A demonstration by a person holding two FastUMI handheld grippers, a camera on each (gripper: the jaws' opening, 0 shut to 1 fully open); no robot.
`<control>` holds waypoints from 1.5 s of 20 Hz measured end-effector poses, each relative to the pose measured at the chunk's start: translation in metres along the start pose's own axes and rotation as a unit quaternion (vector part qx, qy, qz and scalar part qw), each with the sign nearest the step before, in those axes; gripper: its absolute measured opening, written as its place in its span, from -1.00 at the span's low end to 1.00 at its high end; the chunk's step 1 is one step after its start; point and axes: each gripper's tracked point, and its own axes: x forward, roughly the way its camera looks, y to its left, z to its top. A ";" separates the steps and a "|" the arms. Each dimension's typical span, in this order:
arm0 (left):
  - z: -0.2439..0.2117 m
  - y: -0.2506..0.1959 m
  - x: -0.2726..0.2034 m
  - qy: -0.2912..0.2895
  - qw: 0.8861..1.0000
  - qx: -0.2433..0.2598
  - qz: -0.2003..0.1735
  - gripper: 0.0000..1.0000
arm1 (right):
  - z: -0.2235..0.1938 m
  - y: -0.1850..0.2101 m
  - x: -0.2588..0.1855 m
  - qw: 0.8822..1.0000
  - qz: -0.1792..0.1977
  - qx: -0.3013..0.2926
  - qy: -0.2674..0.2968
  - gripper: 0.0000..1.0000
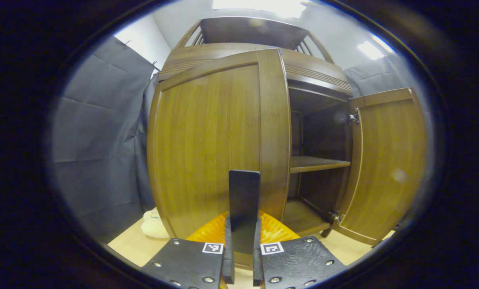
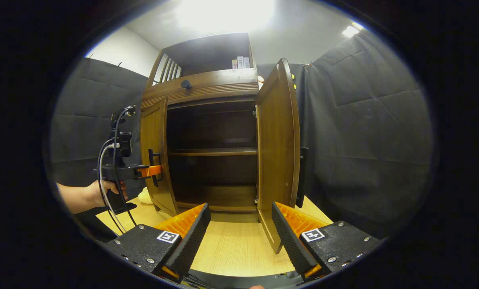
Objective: Open the right door of the double-door shoe cabinet with the right hand, and open the left door with the left hand.
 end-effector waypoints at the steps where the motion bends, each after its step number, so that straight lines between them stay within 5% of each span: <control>1: 0.001 0.003 -0.006 0.000 1.000 0.000 0.000 -0.54 | 0.000 0.003 -0.001 1.000 0.002 0.001 0.000 0.89; 2: -0.001 0.009 -0.014 -0.001 1.000 -0.001 0.002 -0.71 | 0.000 0.006 -0.002 1.000 0.004 0.001 0.000 0.89; 7: -0.002 0.028 -0.042 -0.002 1.000 0.000 0.008 -0.72 | 0.002 0.027 -0.004 1.000 0.019 -0.002 -0.002 0.89; 11: -0.003 0.048 -0.064 -0.006 1.000 -0.002 0.015 -0.54 | 0.002 0.045 -0.003 0.999 0.033 -0.008 -0.002 0.89; 16: -0.003 0.068 -0.082 -0.008 1.000 0.000 0.019 -0.74 | 0.000 0.061 0.001 0.999 0.049 -0.010 0.001 0.89; 21: -0.001 0.093 -0.092 -0.009 1.000 -0.002 0.030 -0.55 | 0.003 0.086 -0.006 0.998 0.059 -0.018 -0.004 0.89; 30: 0.014 0.143 -0.121 -0.024 0.997 0.013 0.071 -0.57 | 0.006 0.112 -0.009 0.997 0.082 -0.014 -0.009 0.89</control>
